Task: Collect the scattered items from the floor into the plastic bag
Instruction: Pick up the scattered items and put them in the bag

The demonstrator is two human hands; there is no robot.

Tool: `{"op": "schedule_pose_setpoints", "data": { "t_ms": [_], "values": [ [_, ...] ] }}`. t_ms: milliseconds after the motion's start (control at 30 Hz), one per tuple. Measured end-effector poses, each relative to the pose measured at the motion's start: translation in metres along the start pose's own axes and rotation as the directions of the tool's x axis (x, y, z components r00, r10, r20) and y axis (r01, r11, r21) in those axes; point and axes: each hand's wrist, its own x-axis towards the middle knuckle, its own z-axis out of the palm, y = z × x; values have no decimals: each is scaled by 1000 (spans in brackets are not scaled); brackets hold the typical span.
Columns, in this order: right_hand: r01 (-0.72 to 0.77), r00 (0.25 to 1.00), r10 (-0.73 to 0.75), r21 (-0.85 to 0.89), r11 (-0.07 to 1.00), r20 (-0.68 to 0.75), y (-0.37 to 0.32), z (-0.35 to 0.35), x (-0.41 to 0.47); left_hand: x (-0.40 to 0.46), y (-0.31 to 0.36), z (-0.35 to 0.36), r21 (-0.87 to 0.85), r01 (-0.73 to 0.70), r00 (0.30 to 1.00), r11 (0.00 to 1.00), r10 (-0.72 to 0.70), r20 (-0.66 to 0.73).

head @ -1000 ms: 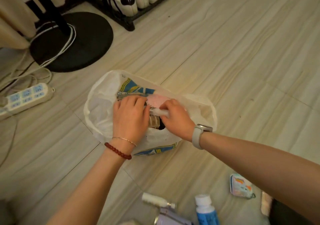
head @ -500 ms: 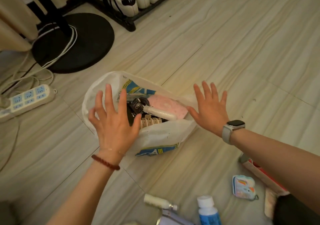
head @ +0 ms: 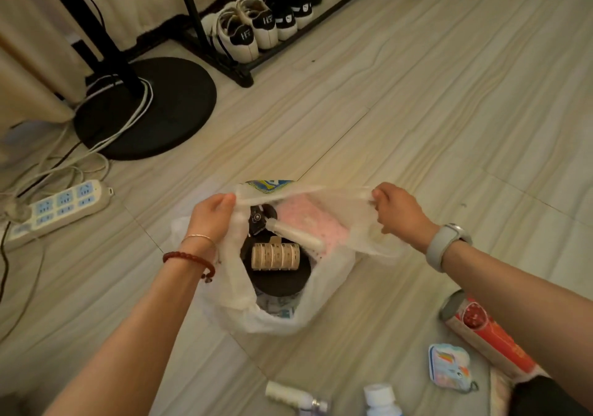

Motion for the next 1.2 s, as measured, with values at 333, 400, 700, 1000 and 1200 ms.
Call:
{"op": "schedule_pose_setpoints", "data": {
  "t_ms": [333,400,700,1000,1200],
  "values": [
    [-340,928,288,855,392,237,-59,-74,-17,-19,90,-19,-470,316,930,824,-169,328],
    [-323,929,308,856,403,206,-62,-79,-20,-25,92,-26,-456,343,906,821,-160,392],
    [45,966,54,371,927,-252,-18,-105,-1,-8,72,-20,76,56,953,996,-76,292],
    [-129,932,-31,-407,904,-362,34,-87,20,30,59,43,500,-109,992,859,130,-6],
    [355,725,-645,-671,651,-242,24,-66,-12,-27,61,50,713,-584,635,388,765,104]
  ]
}}
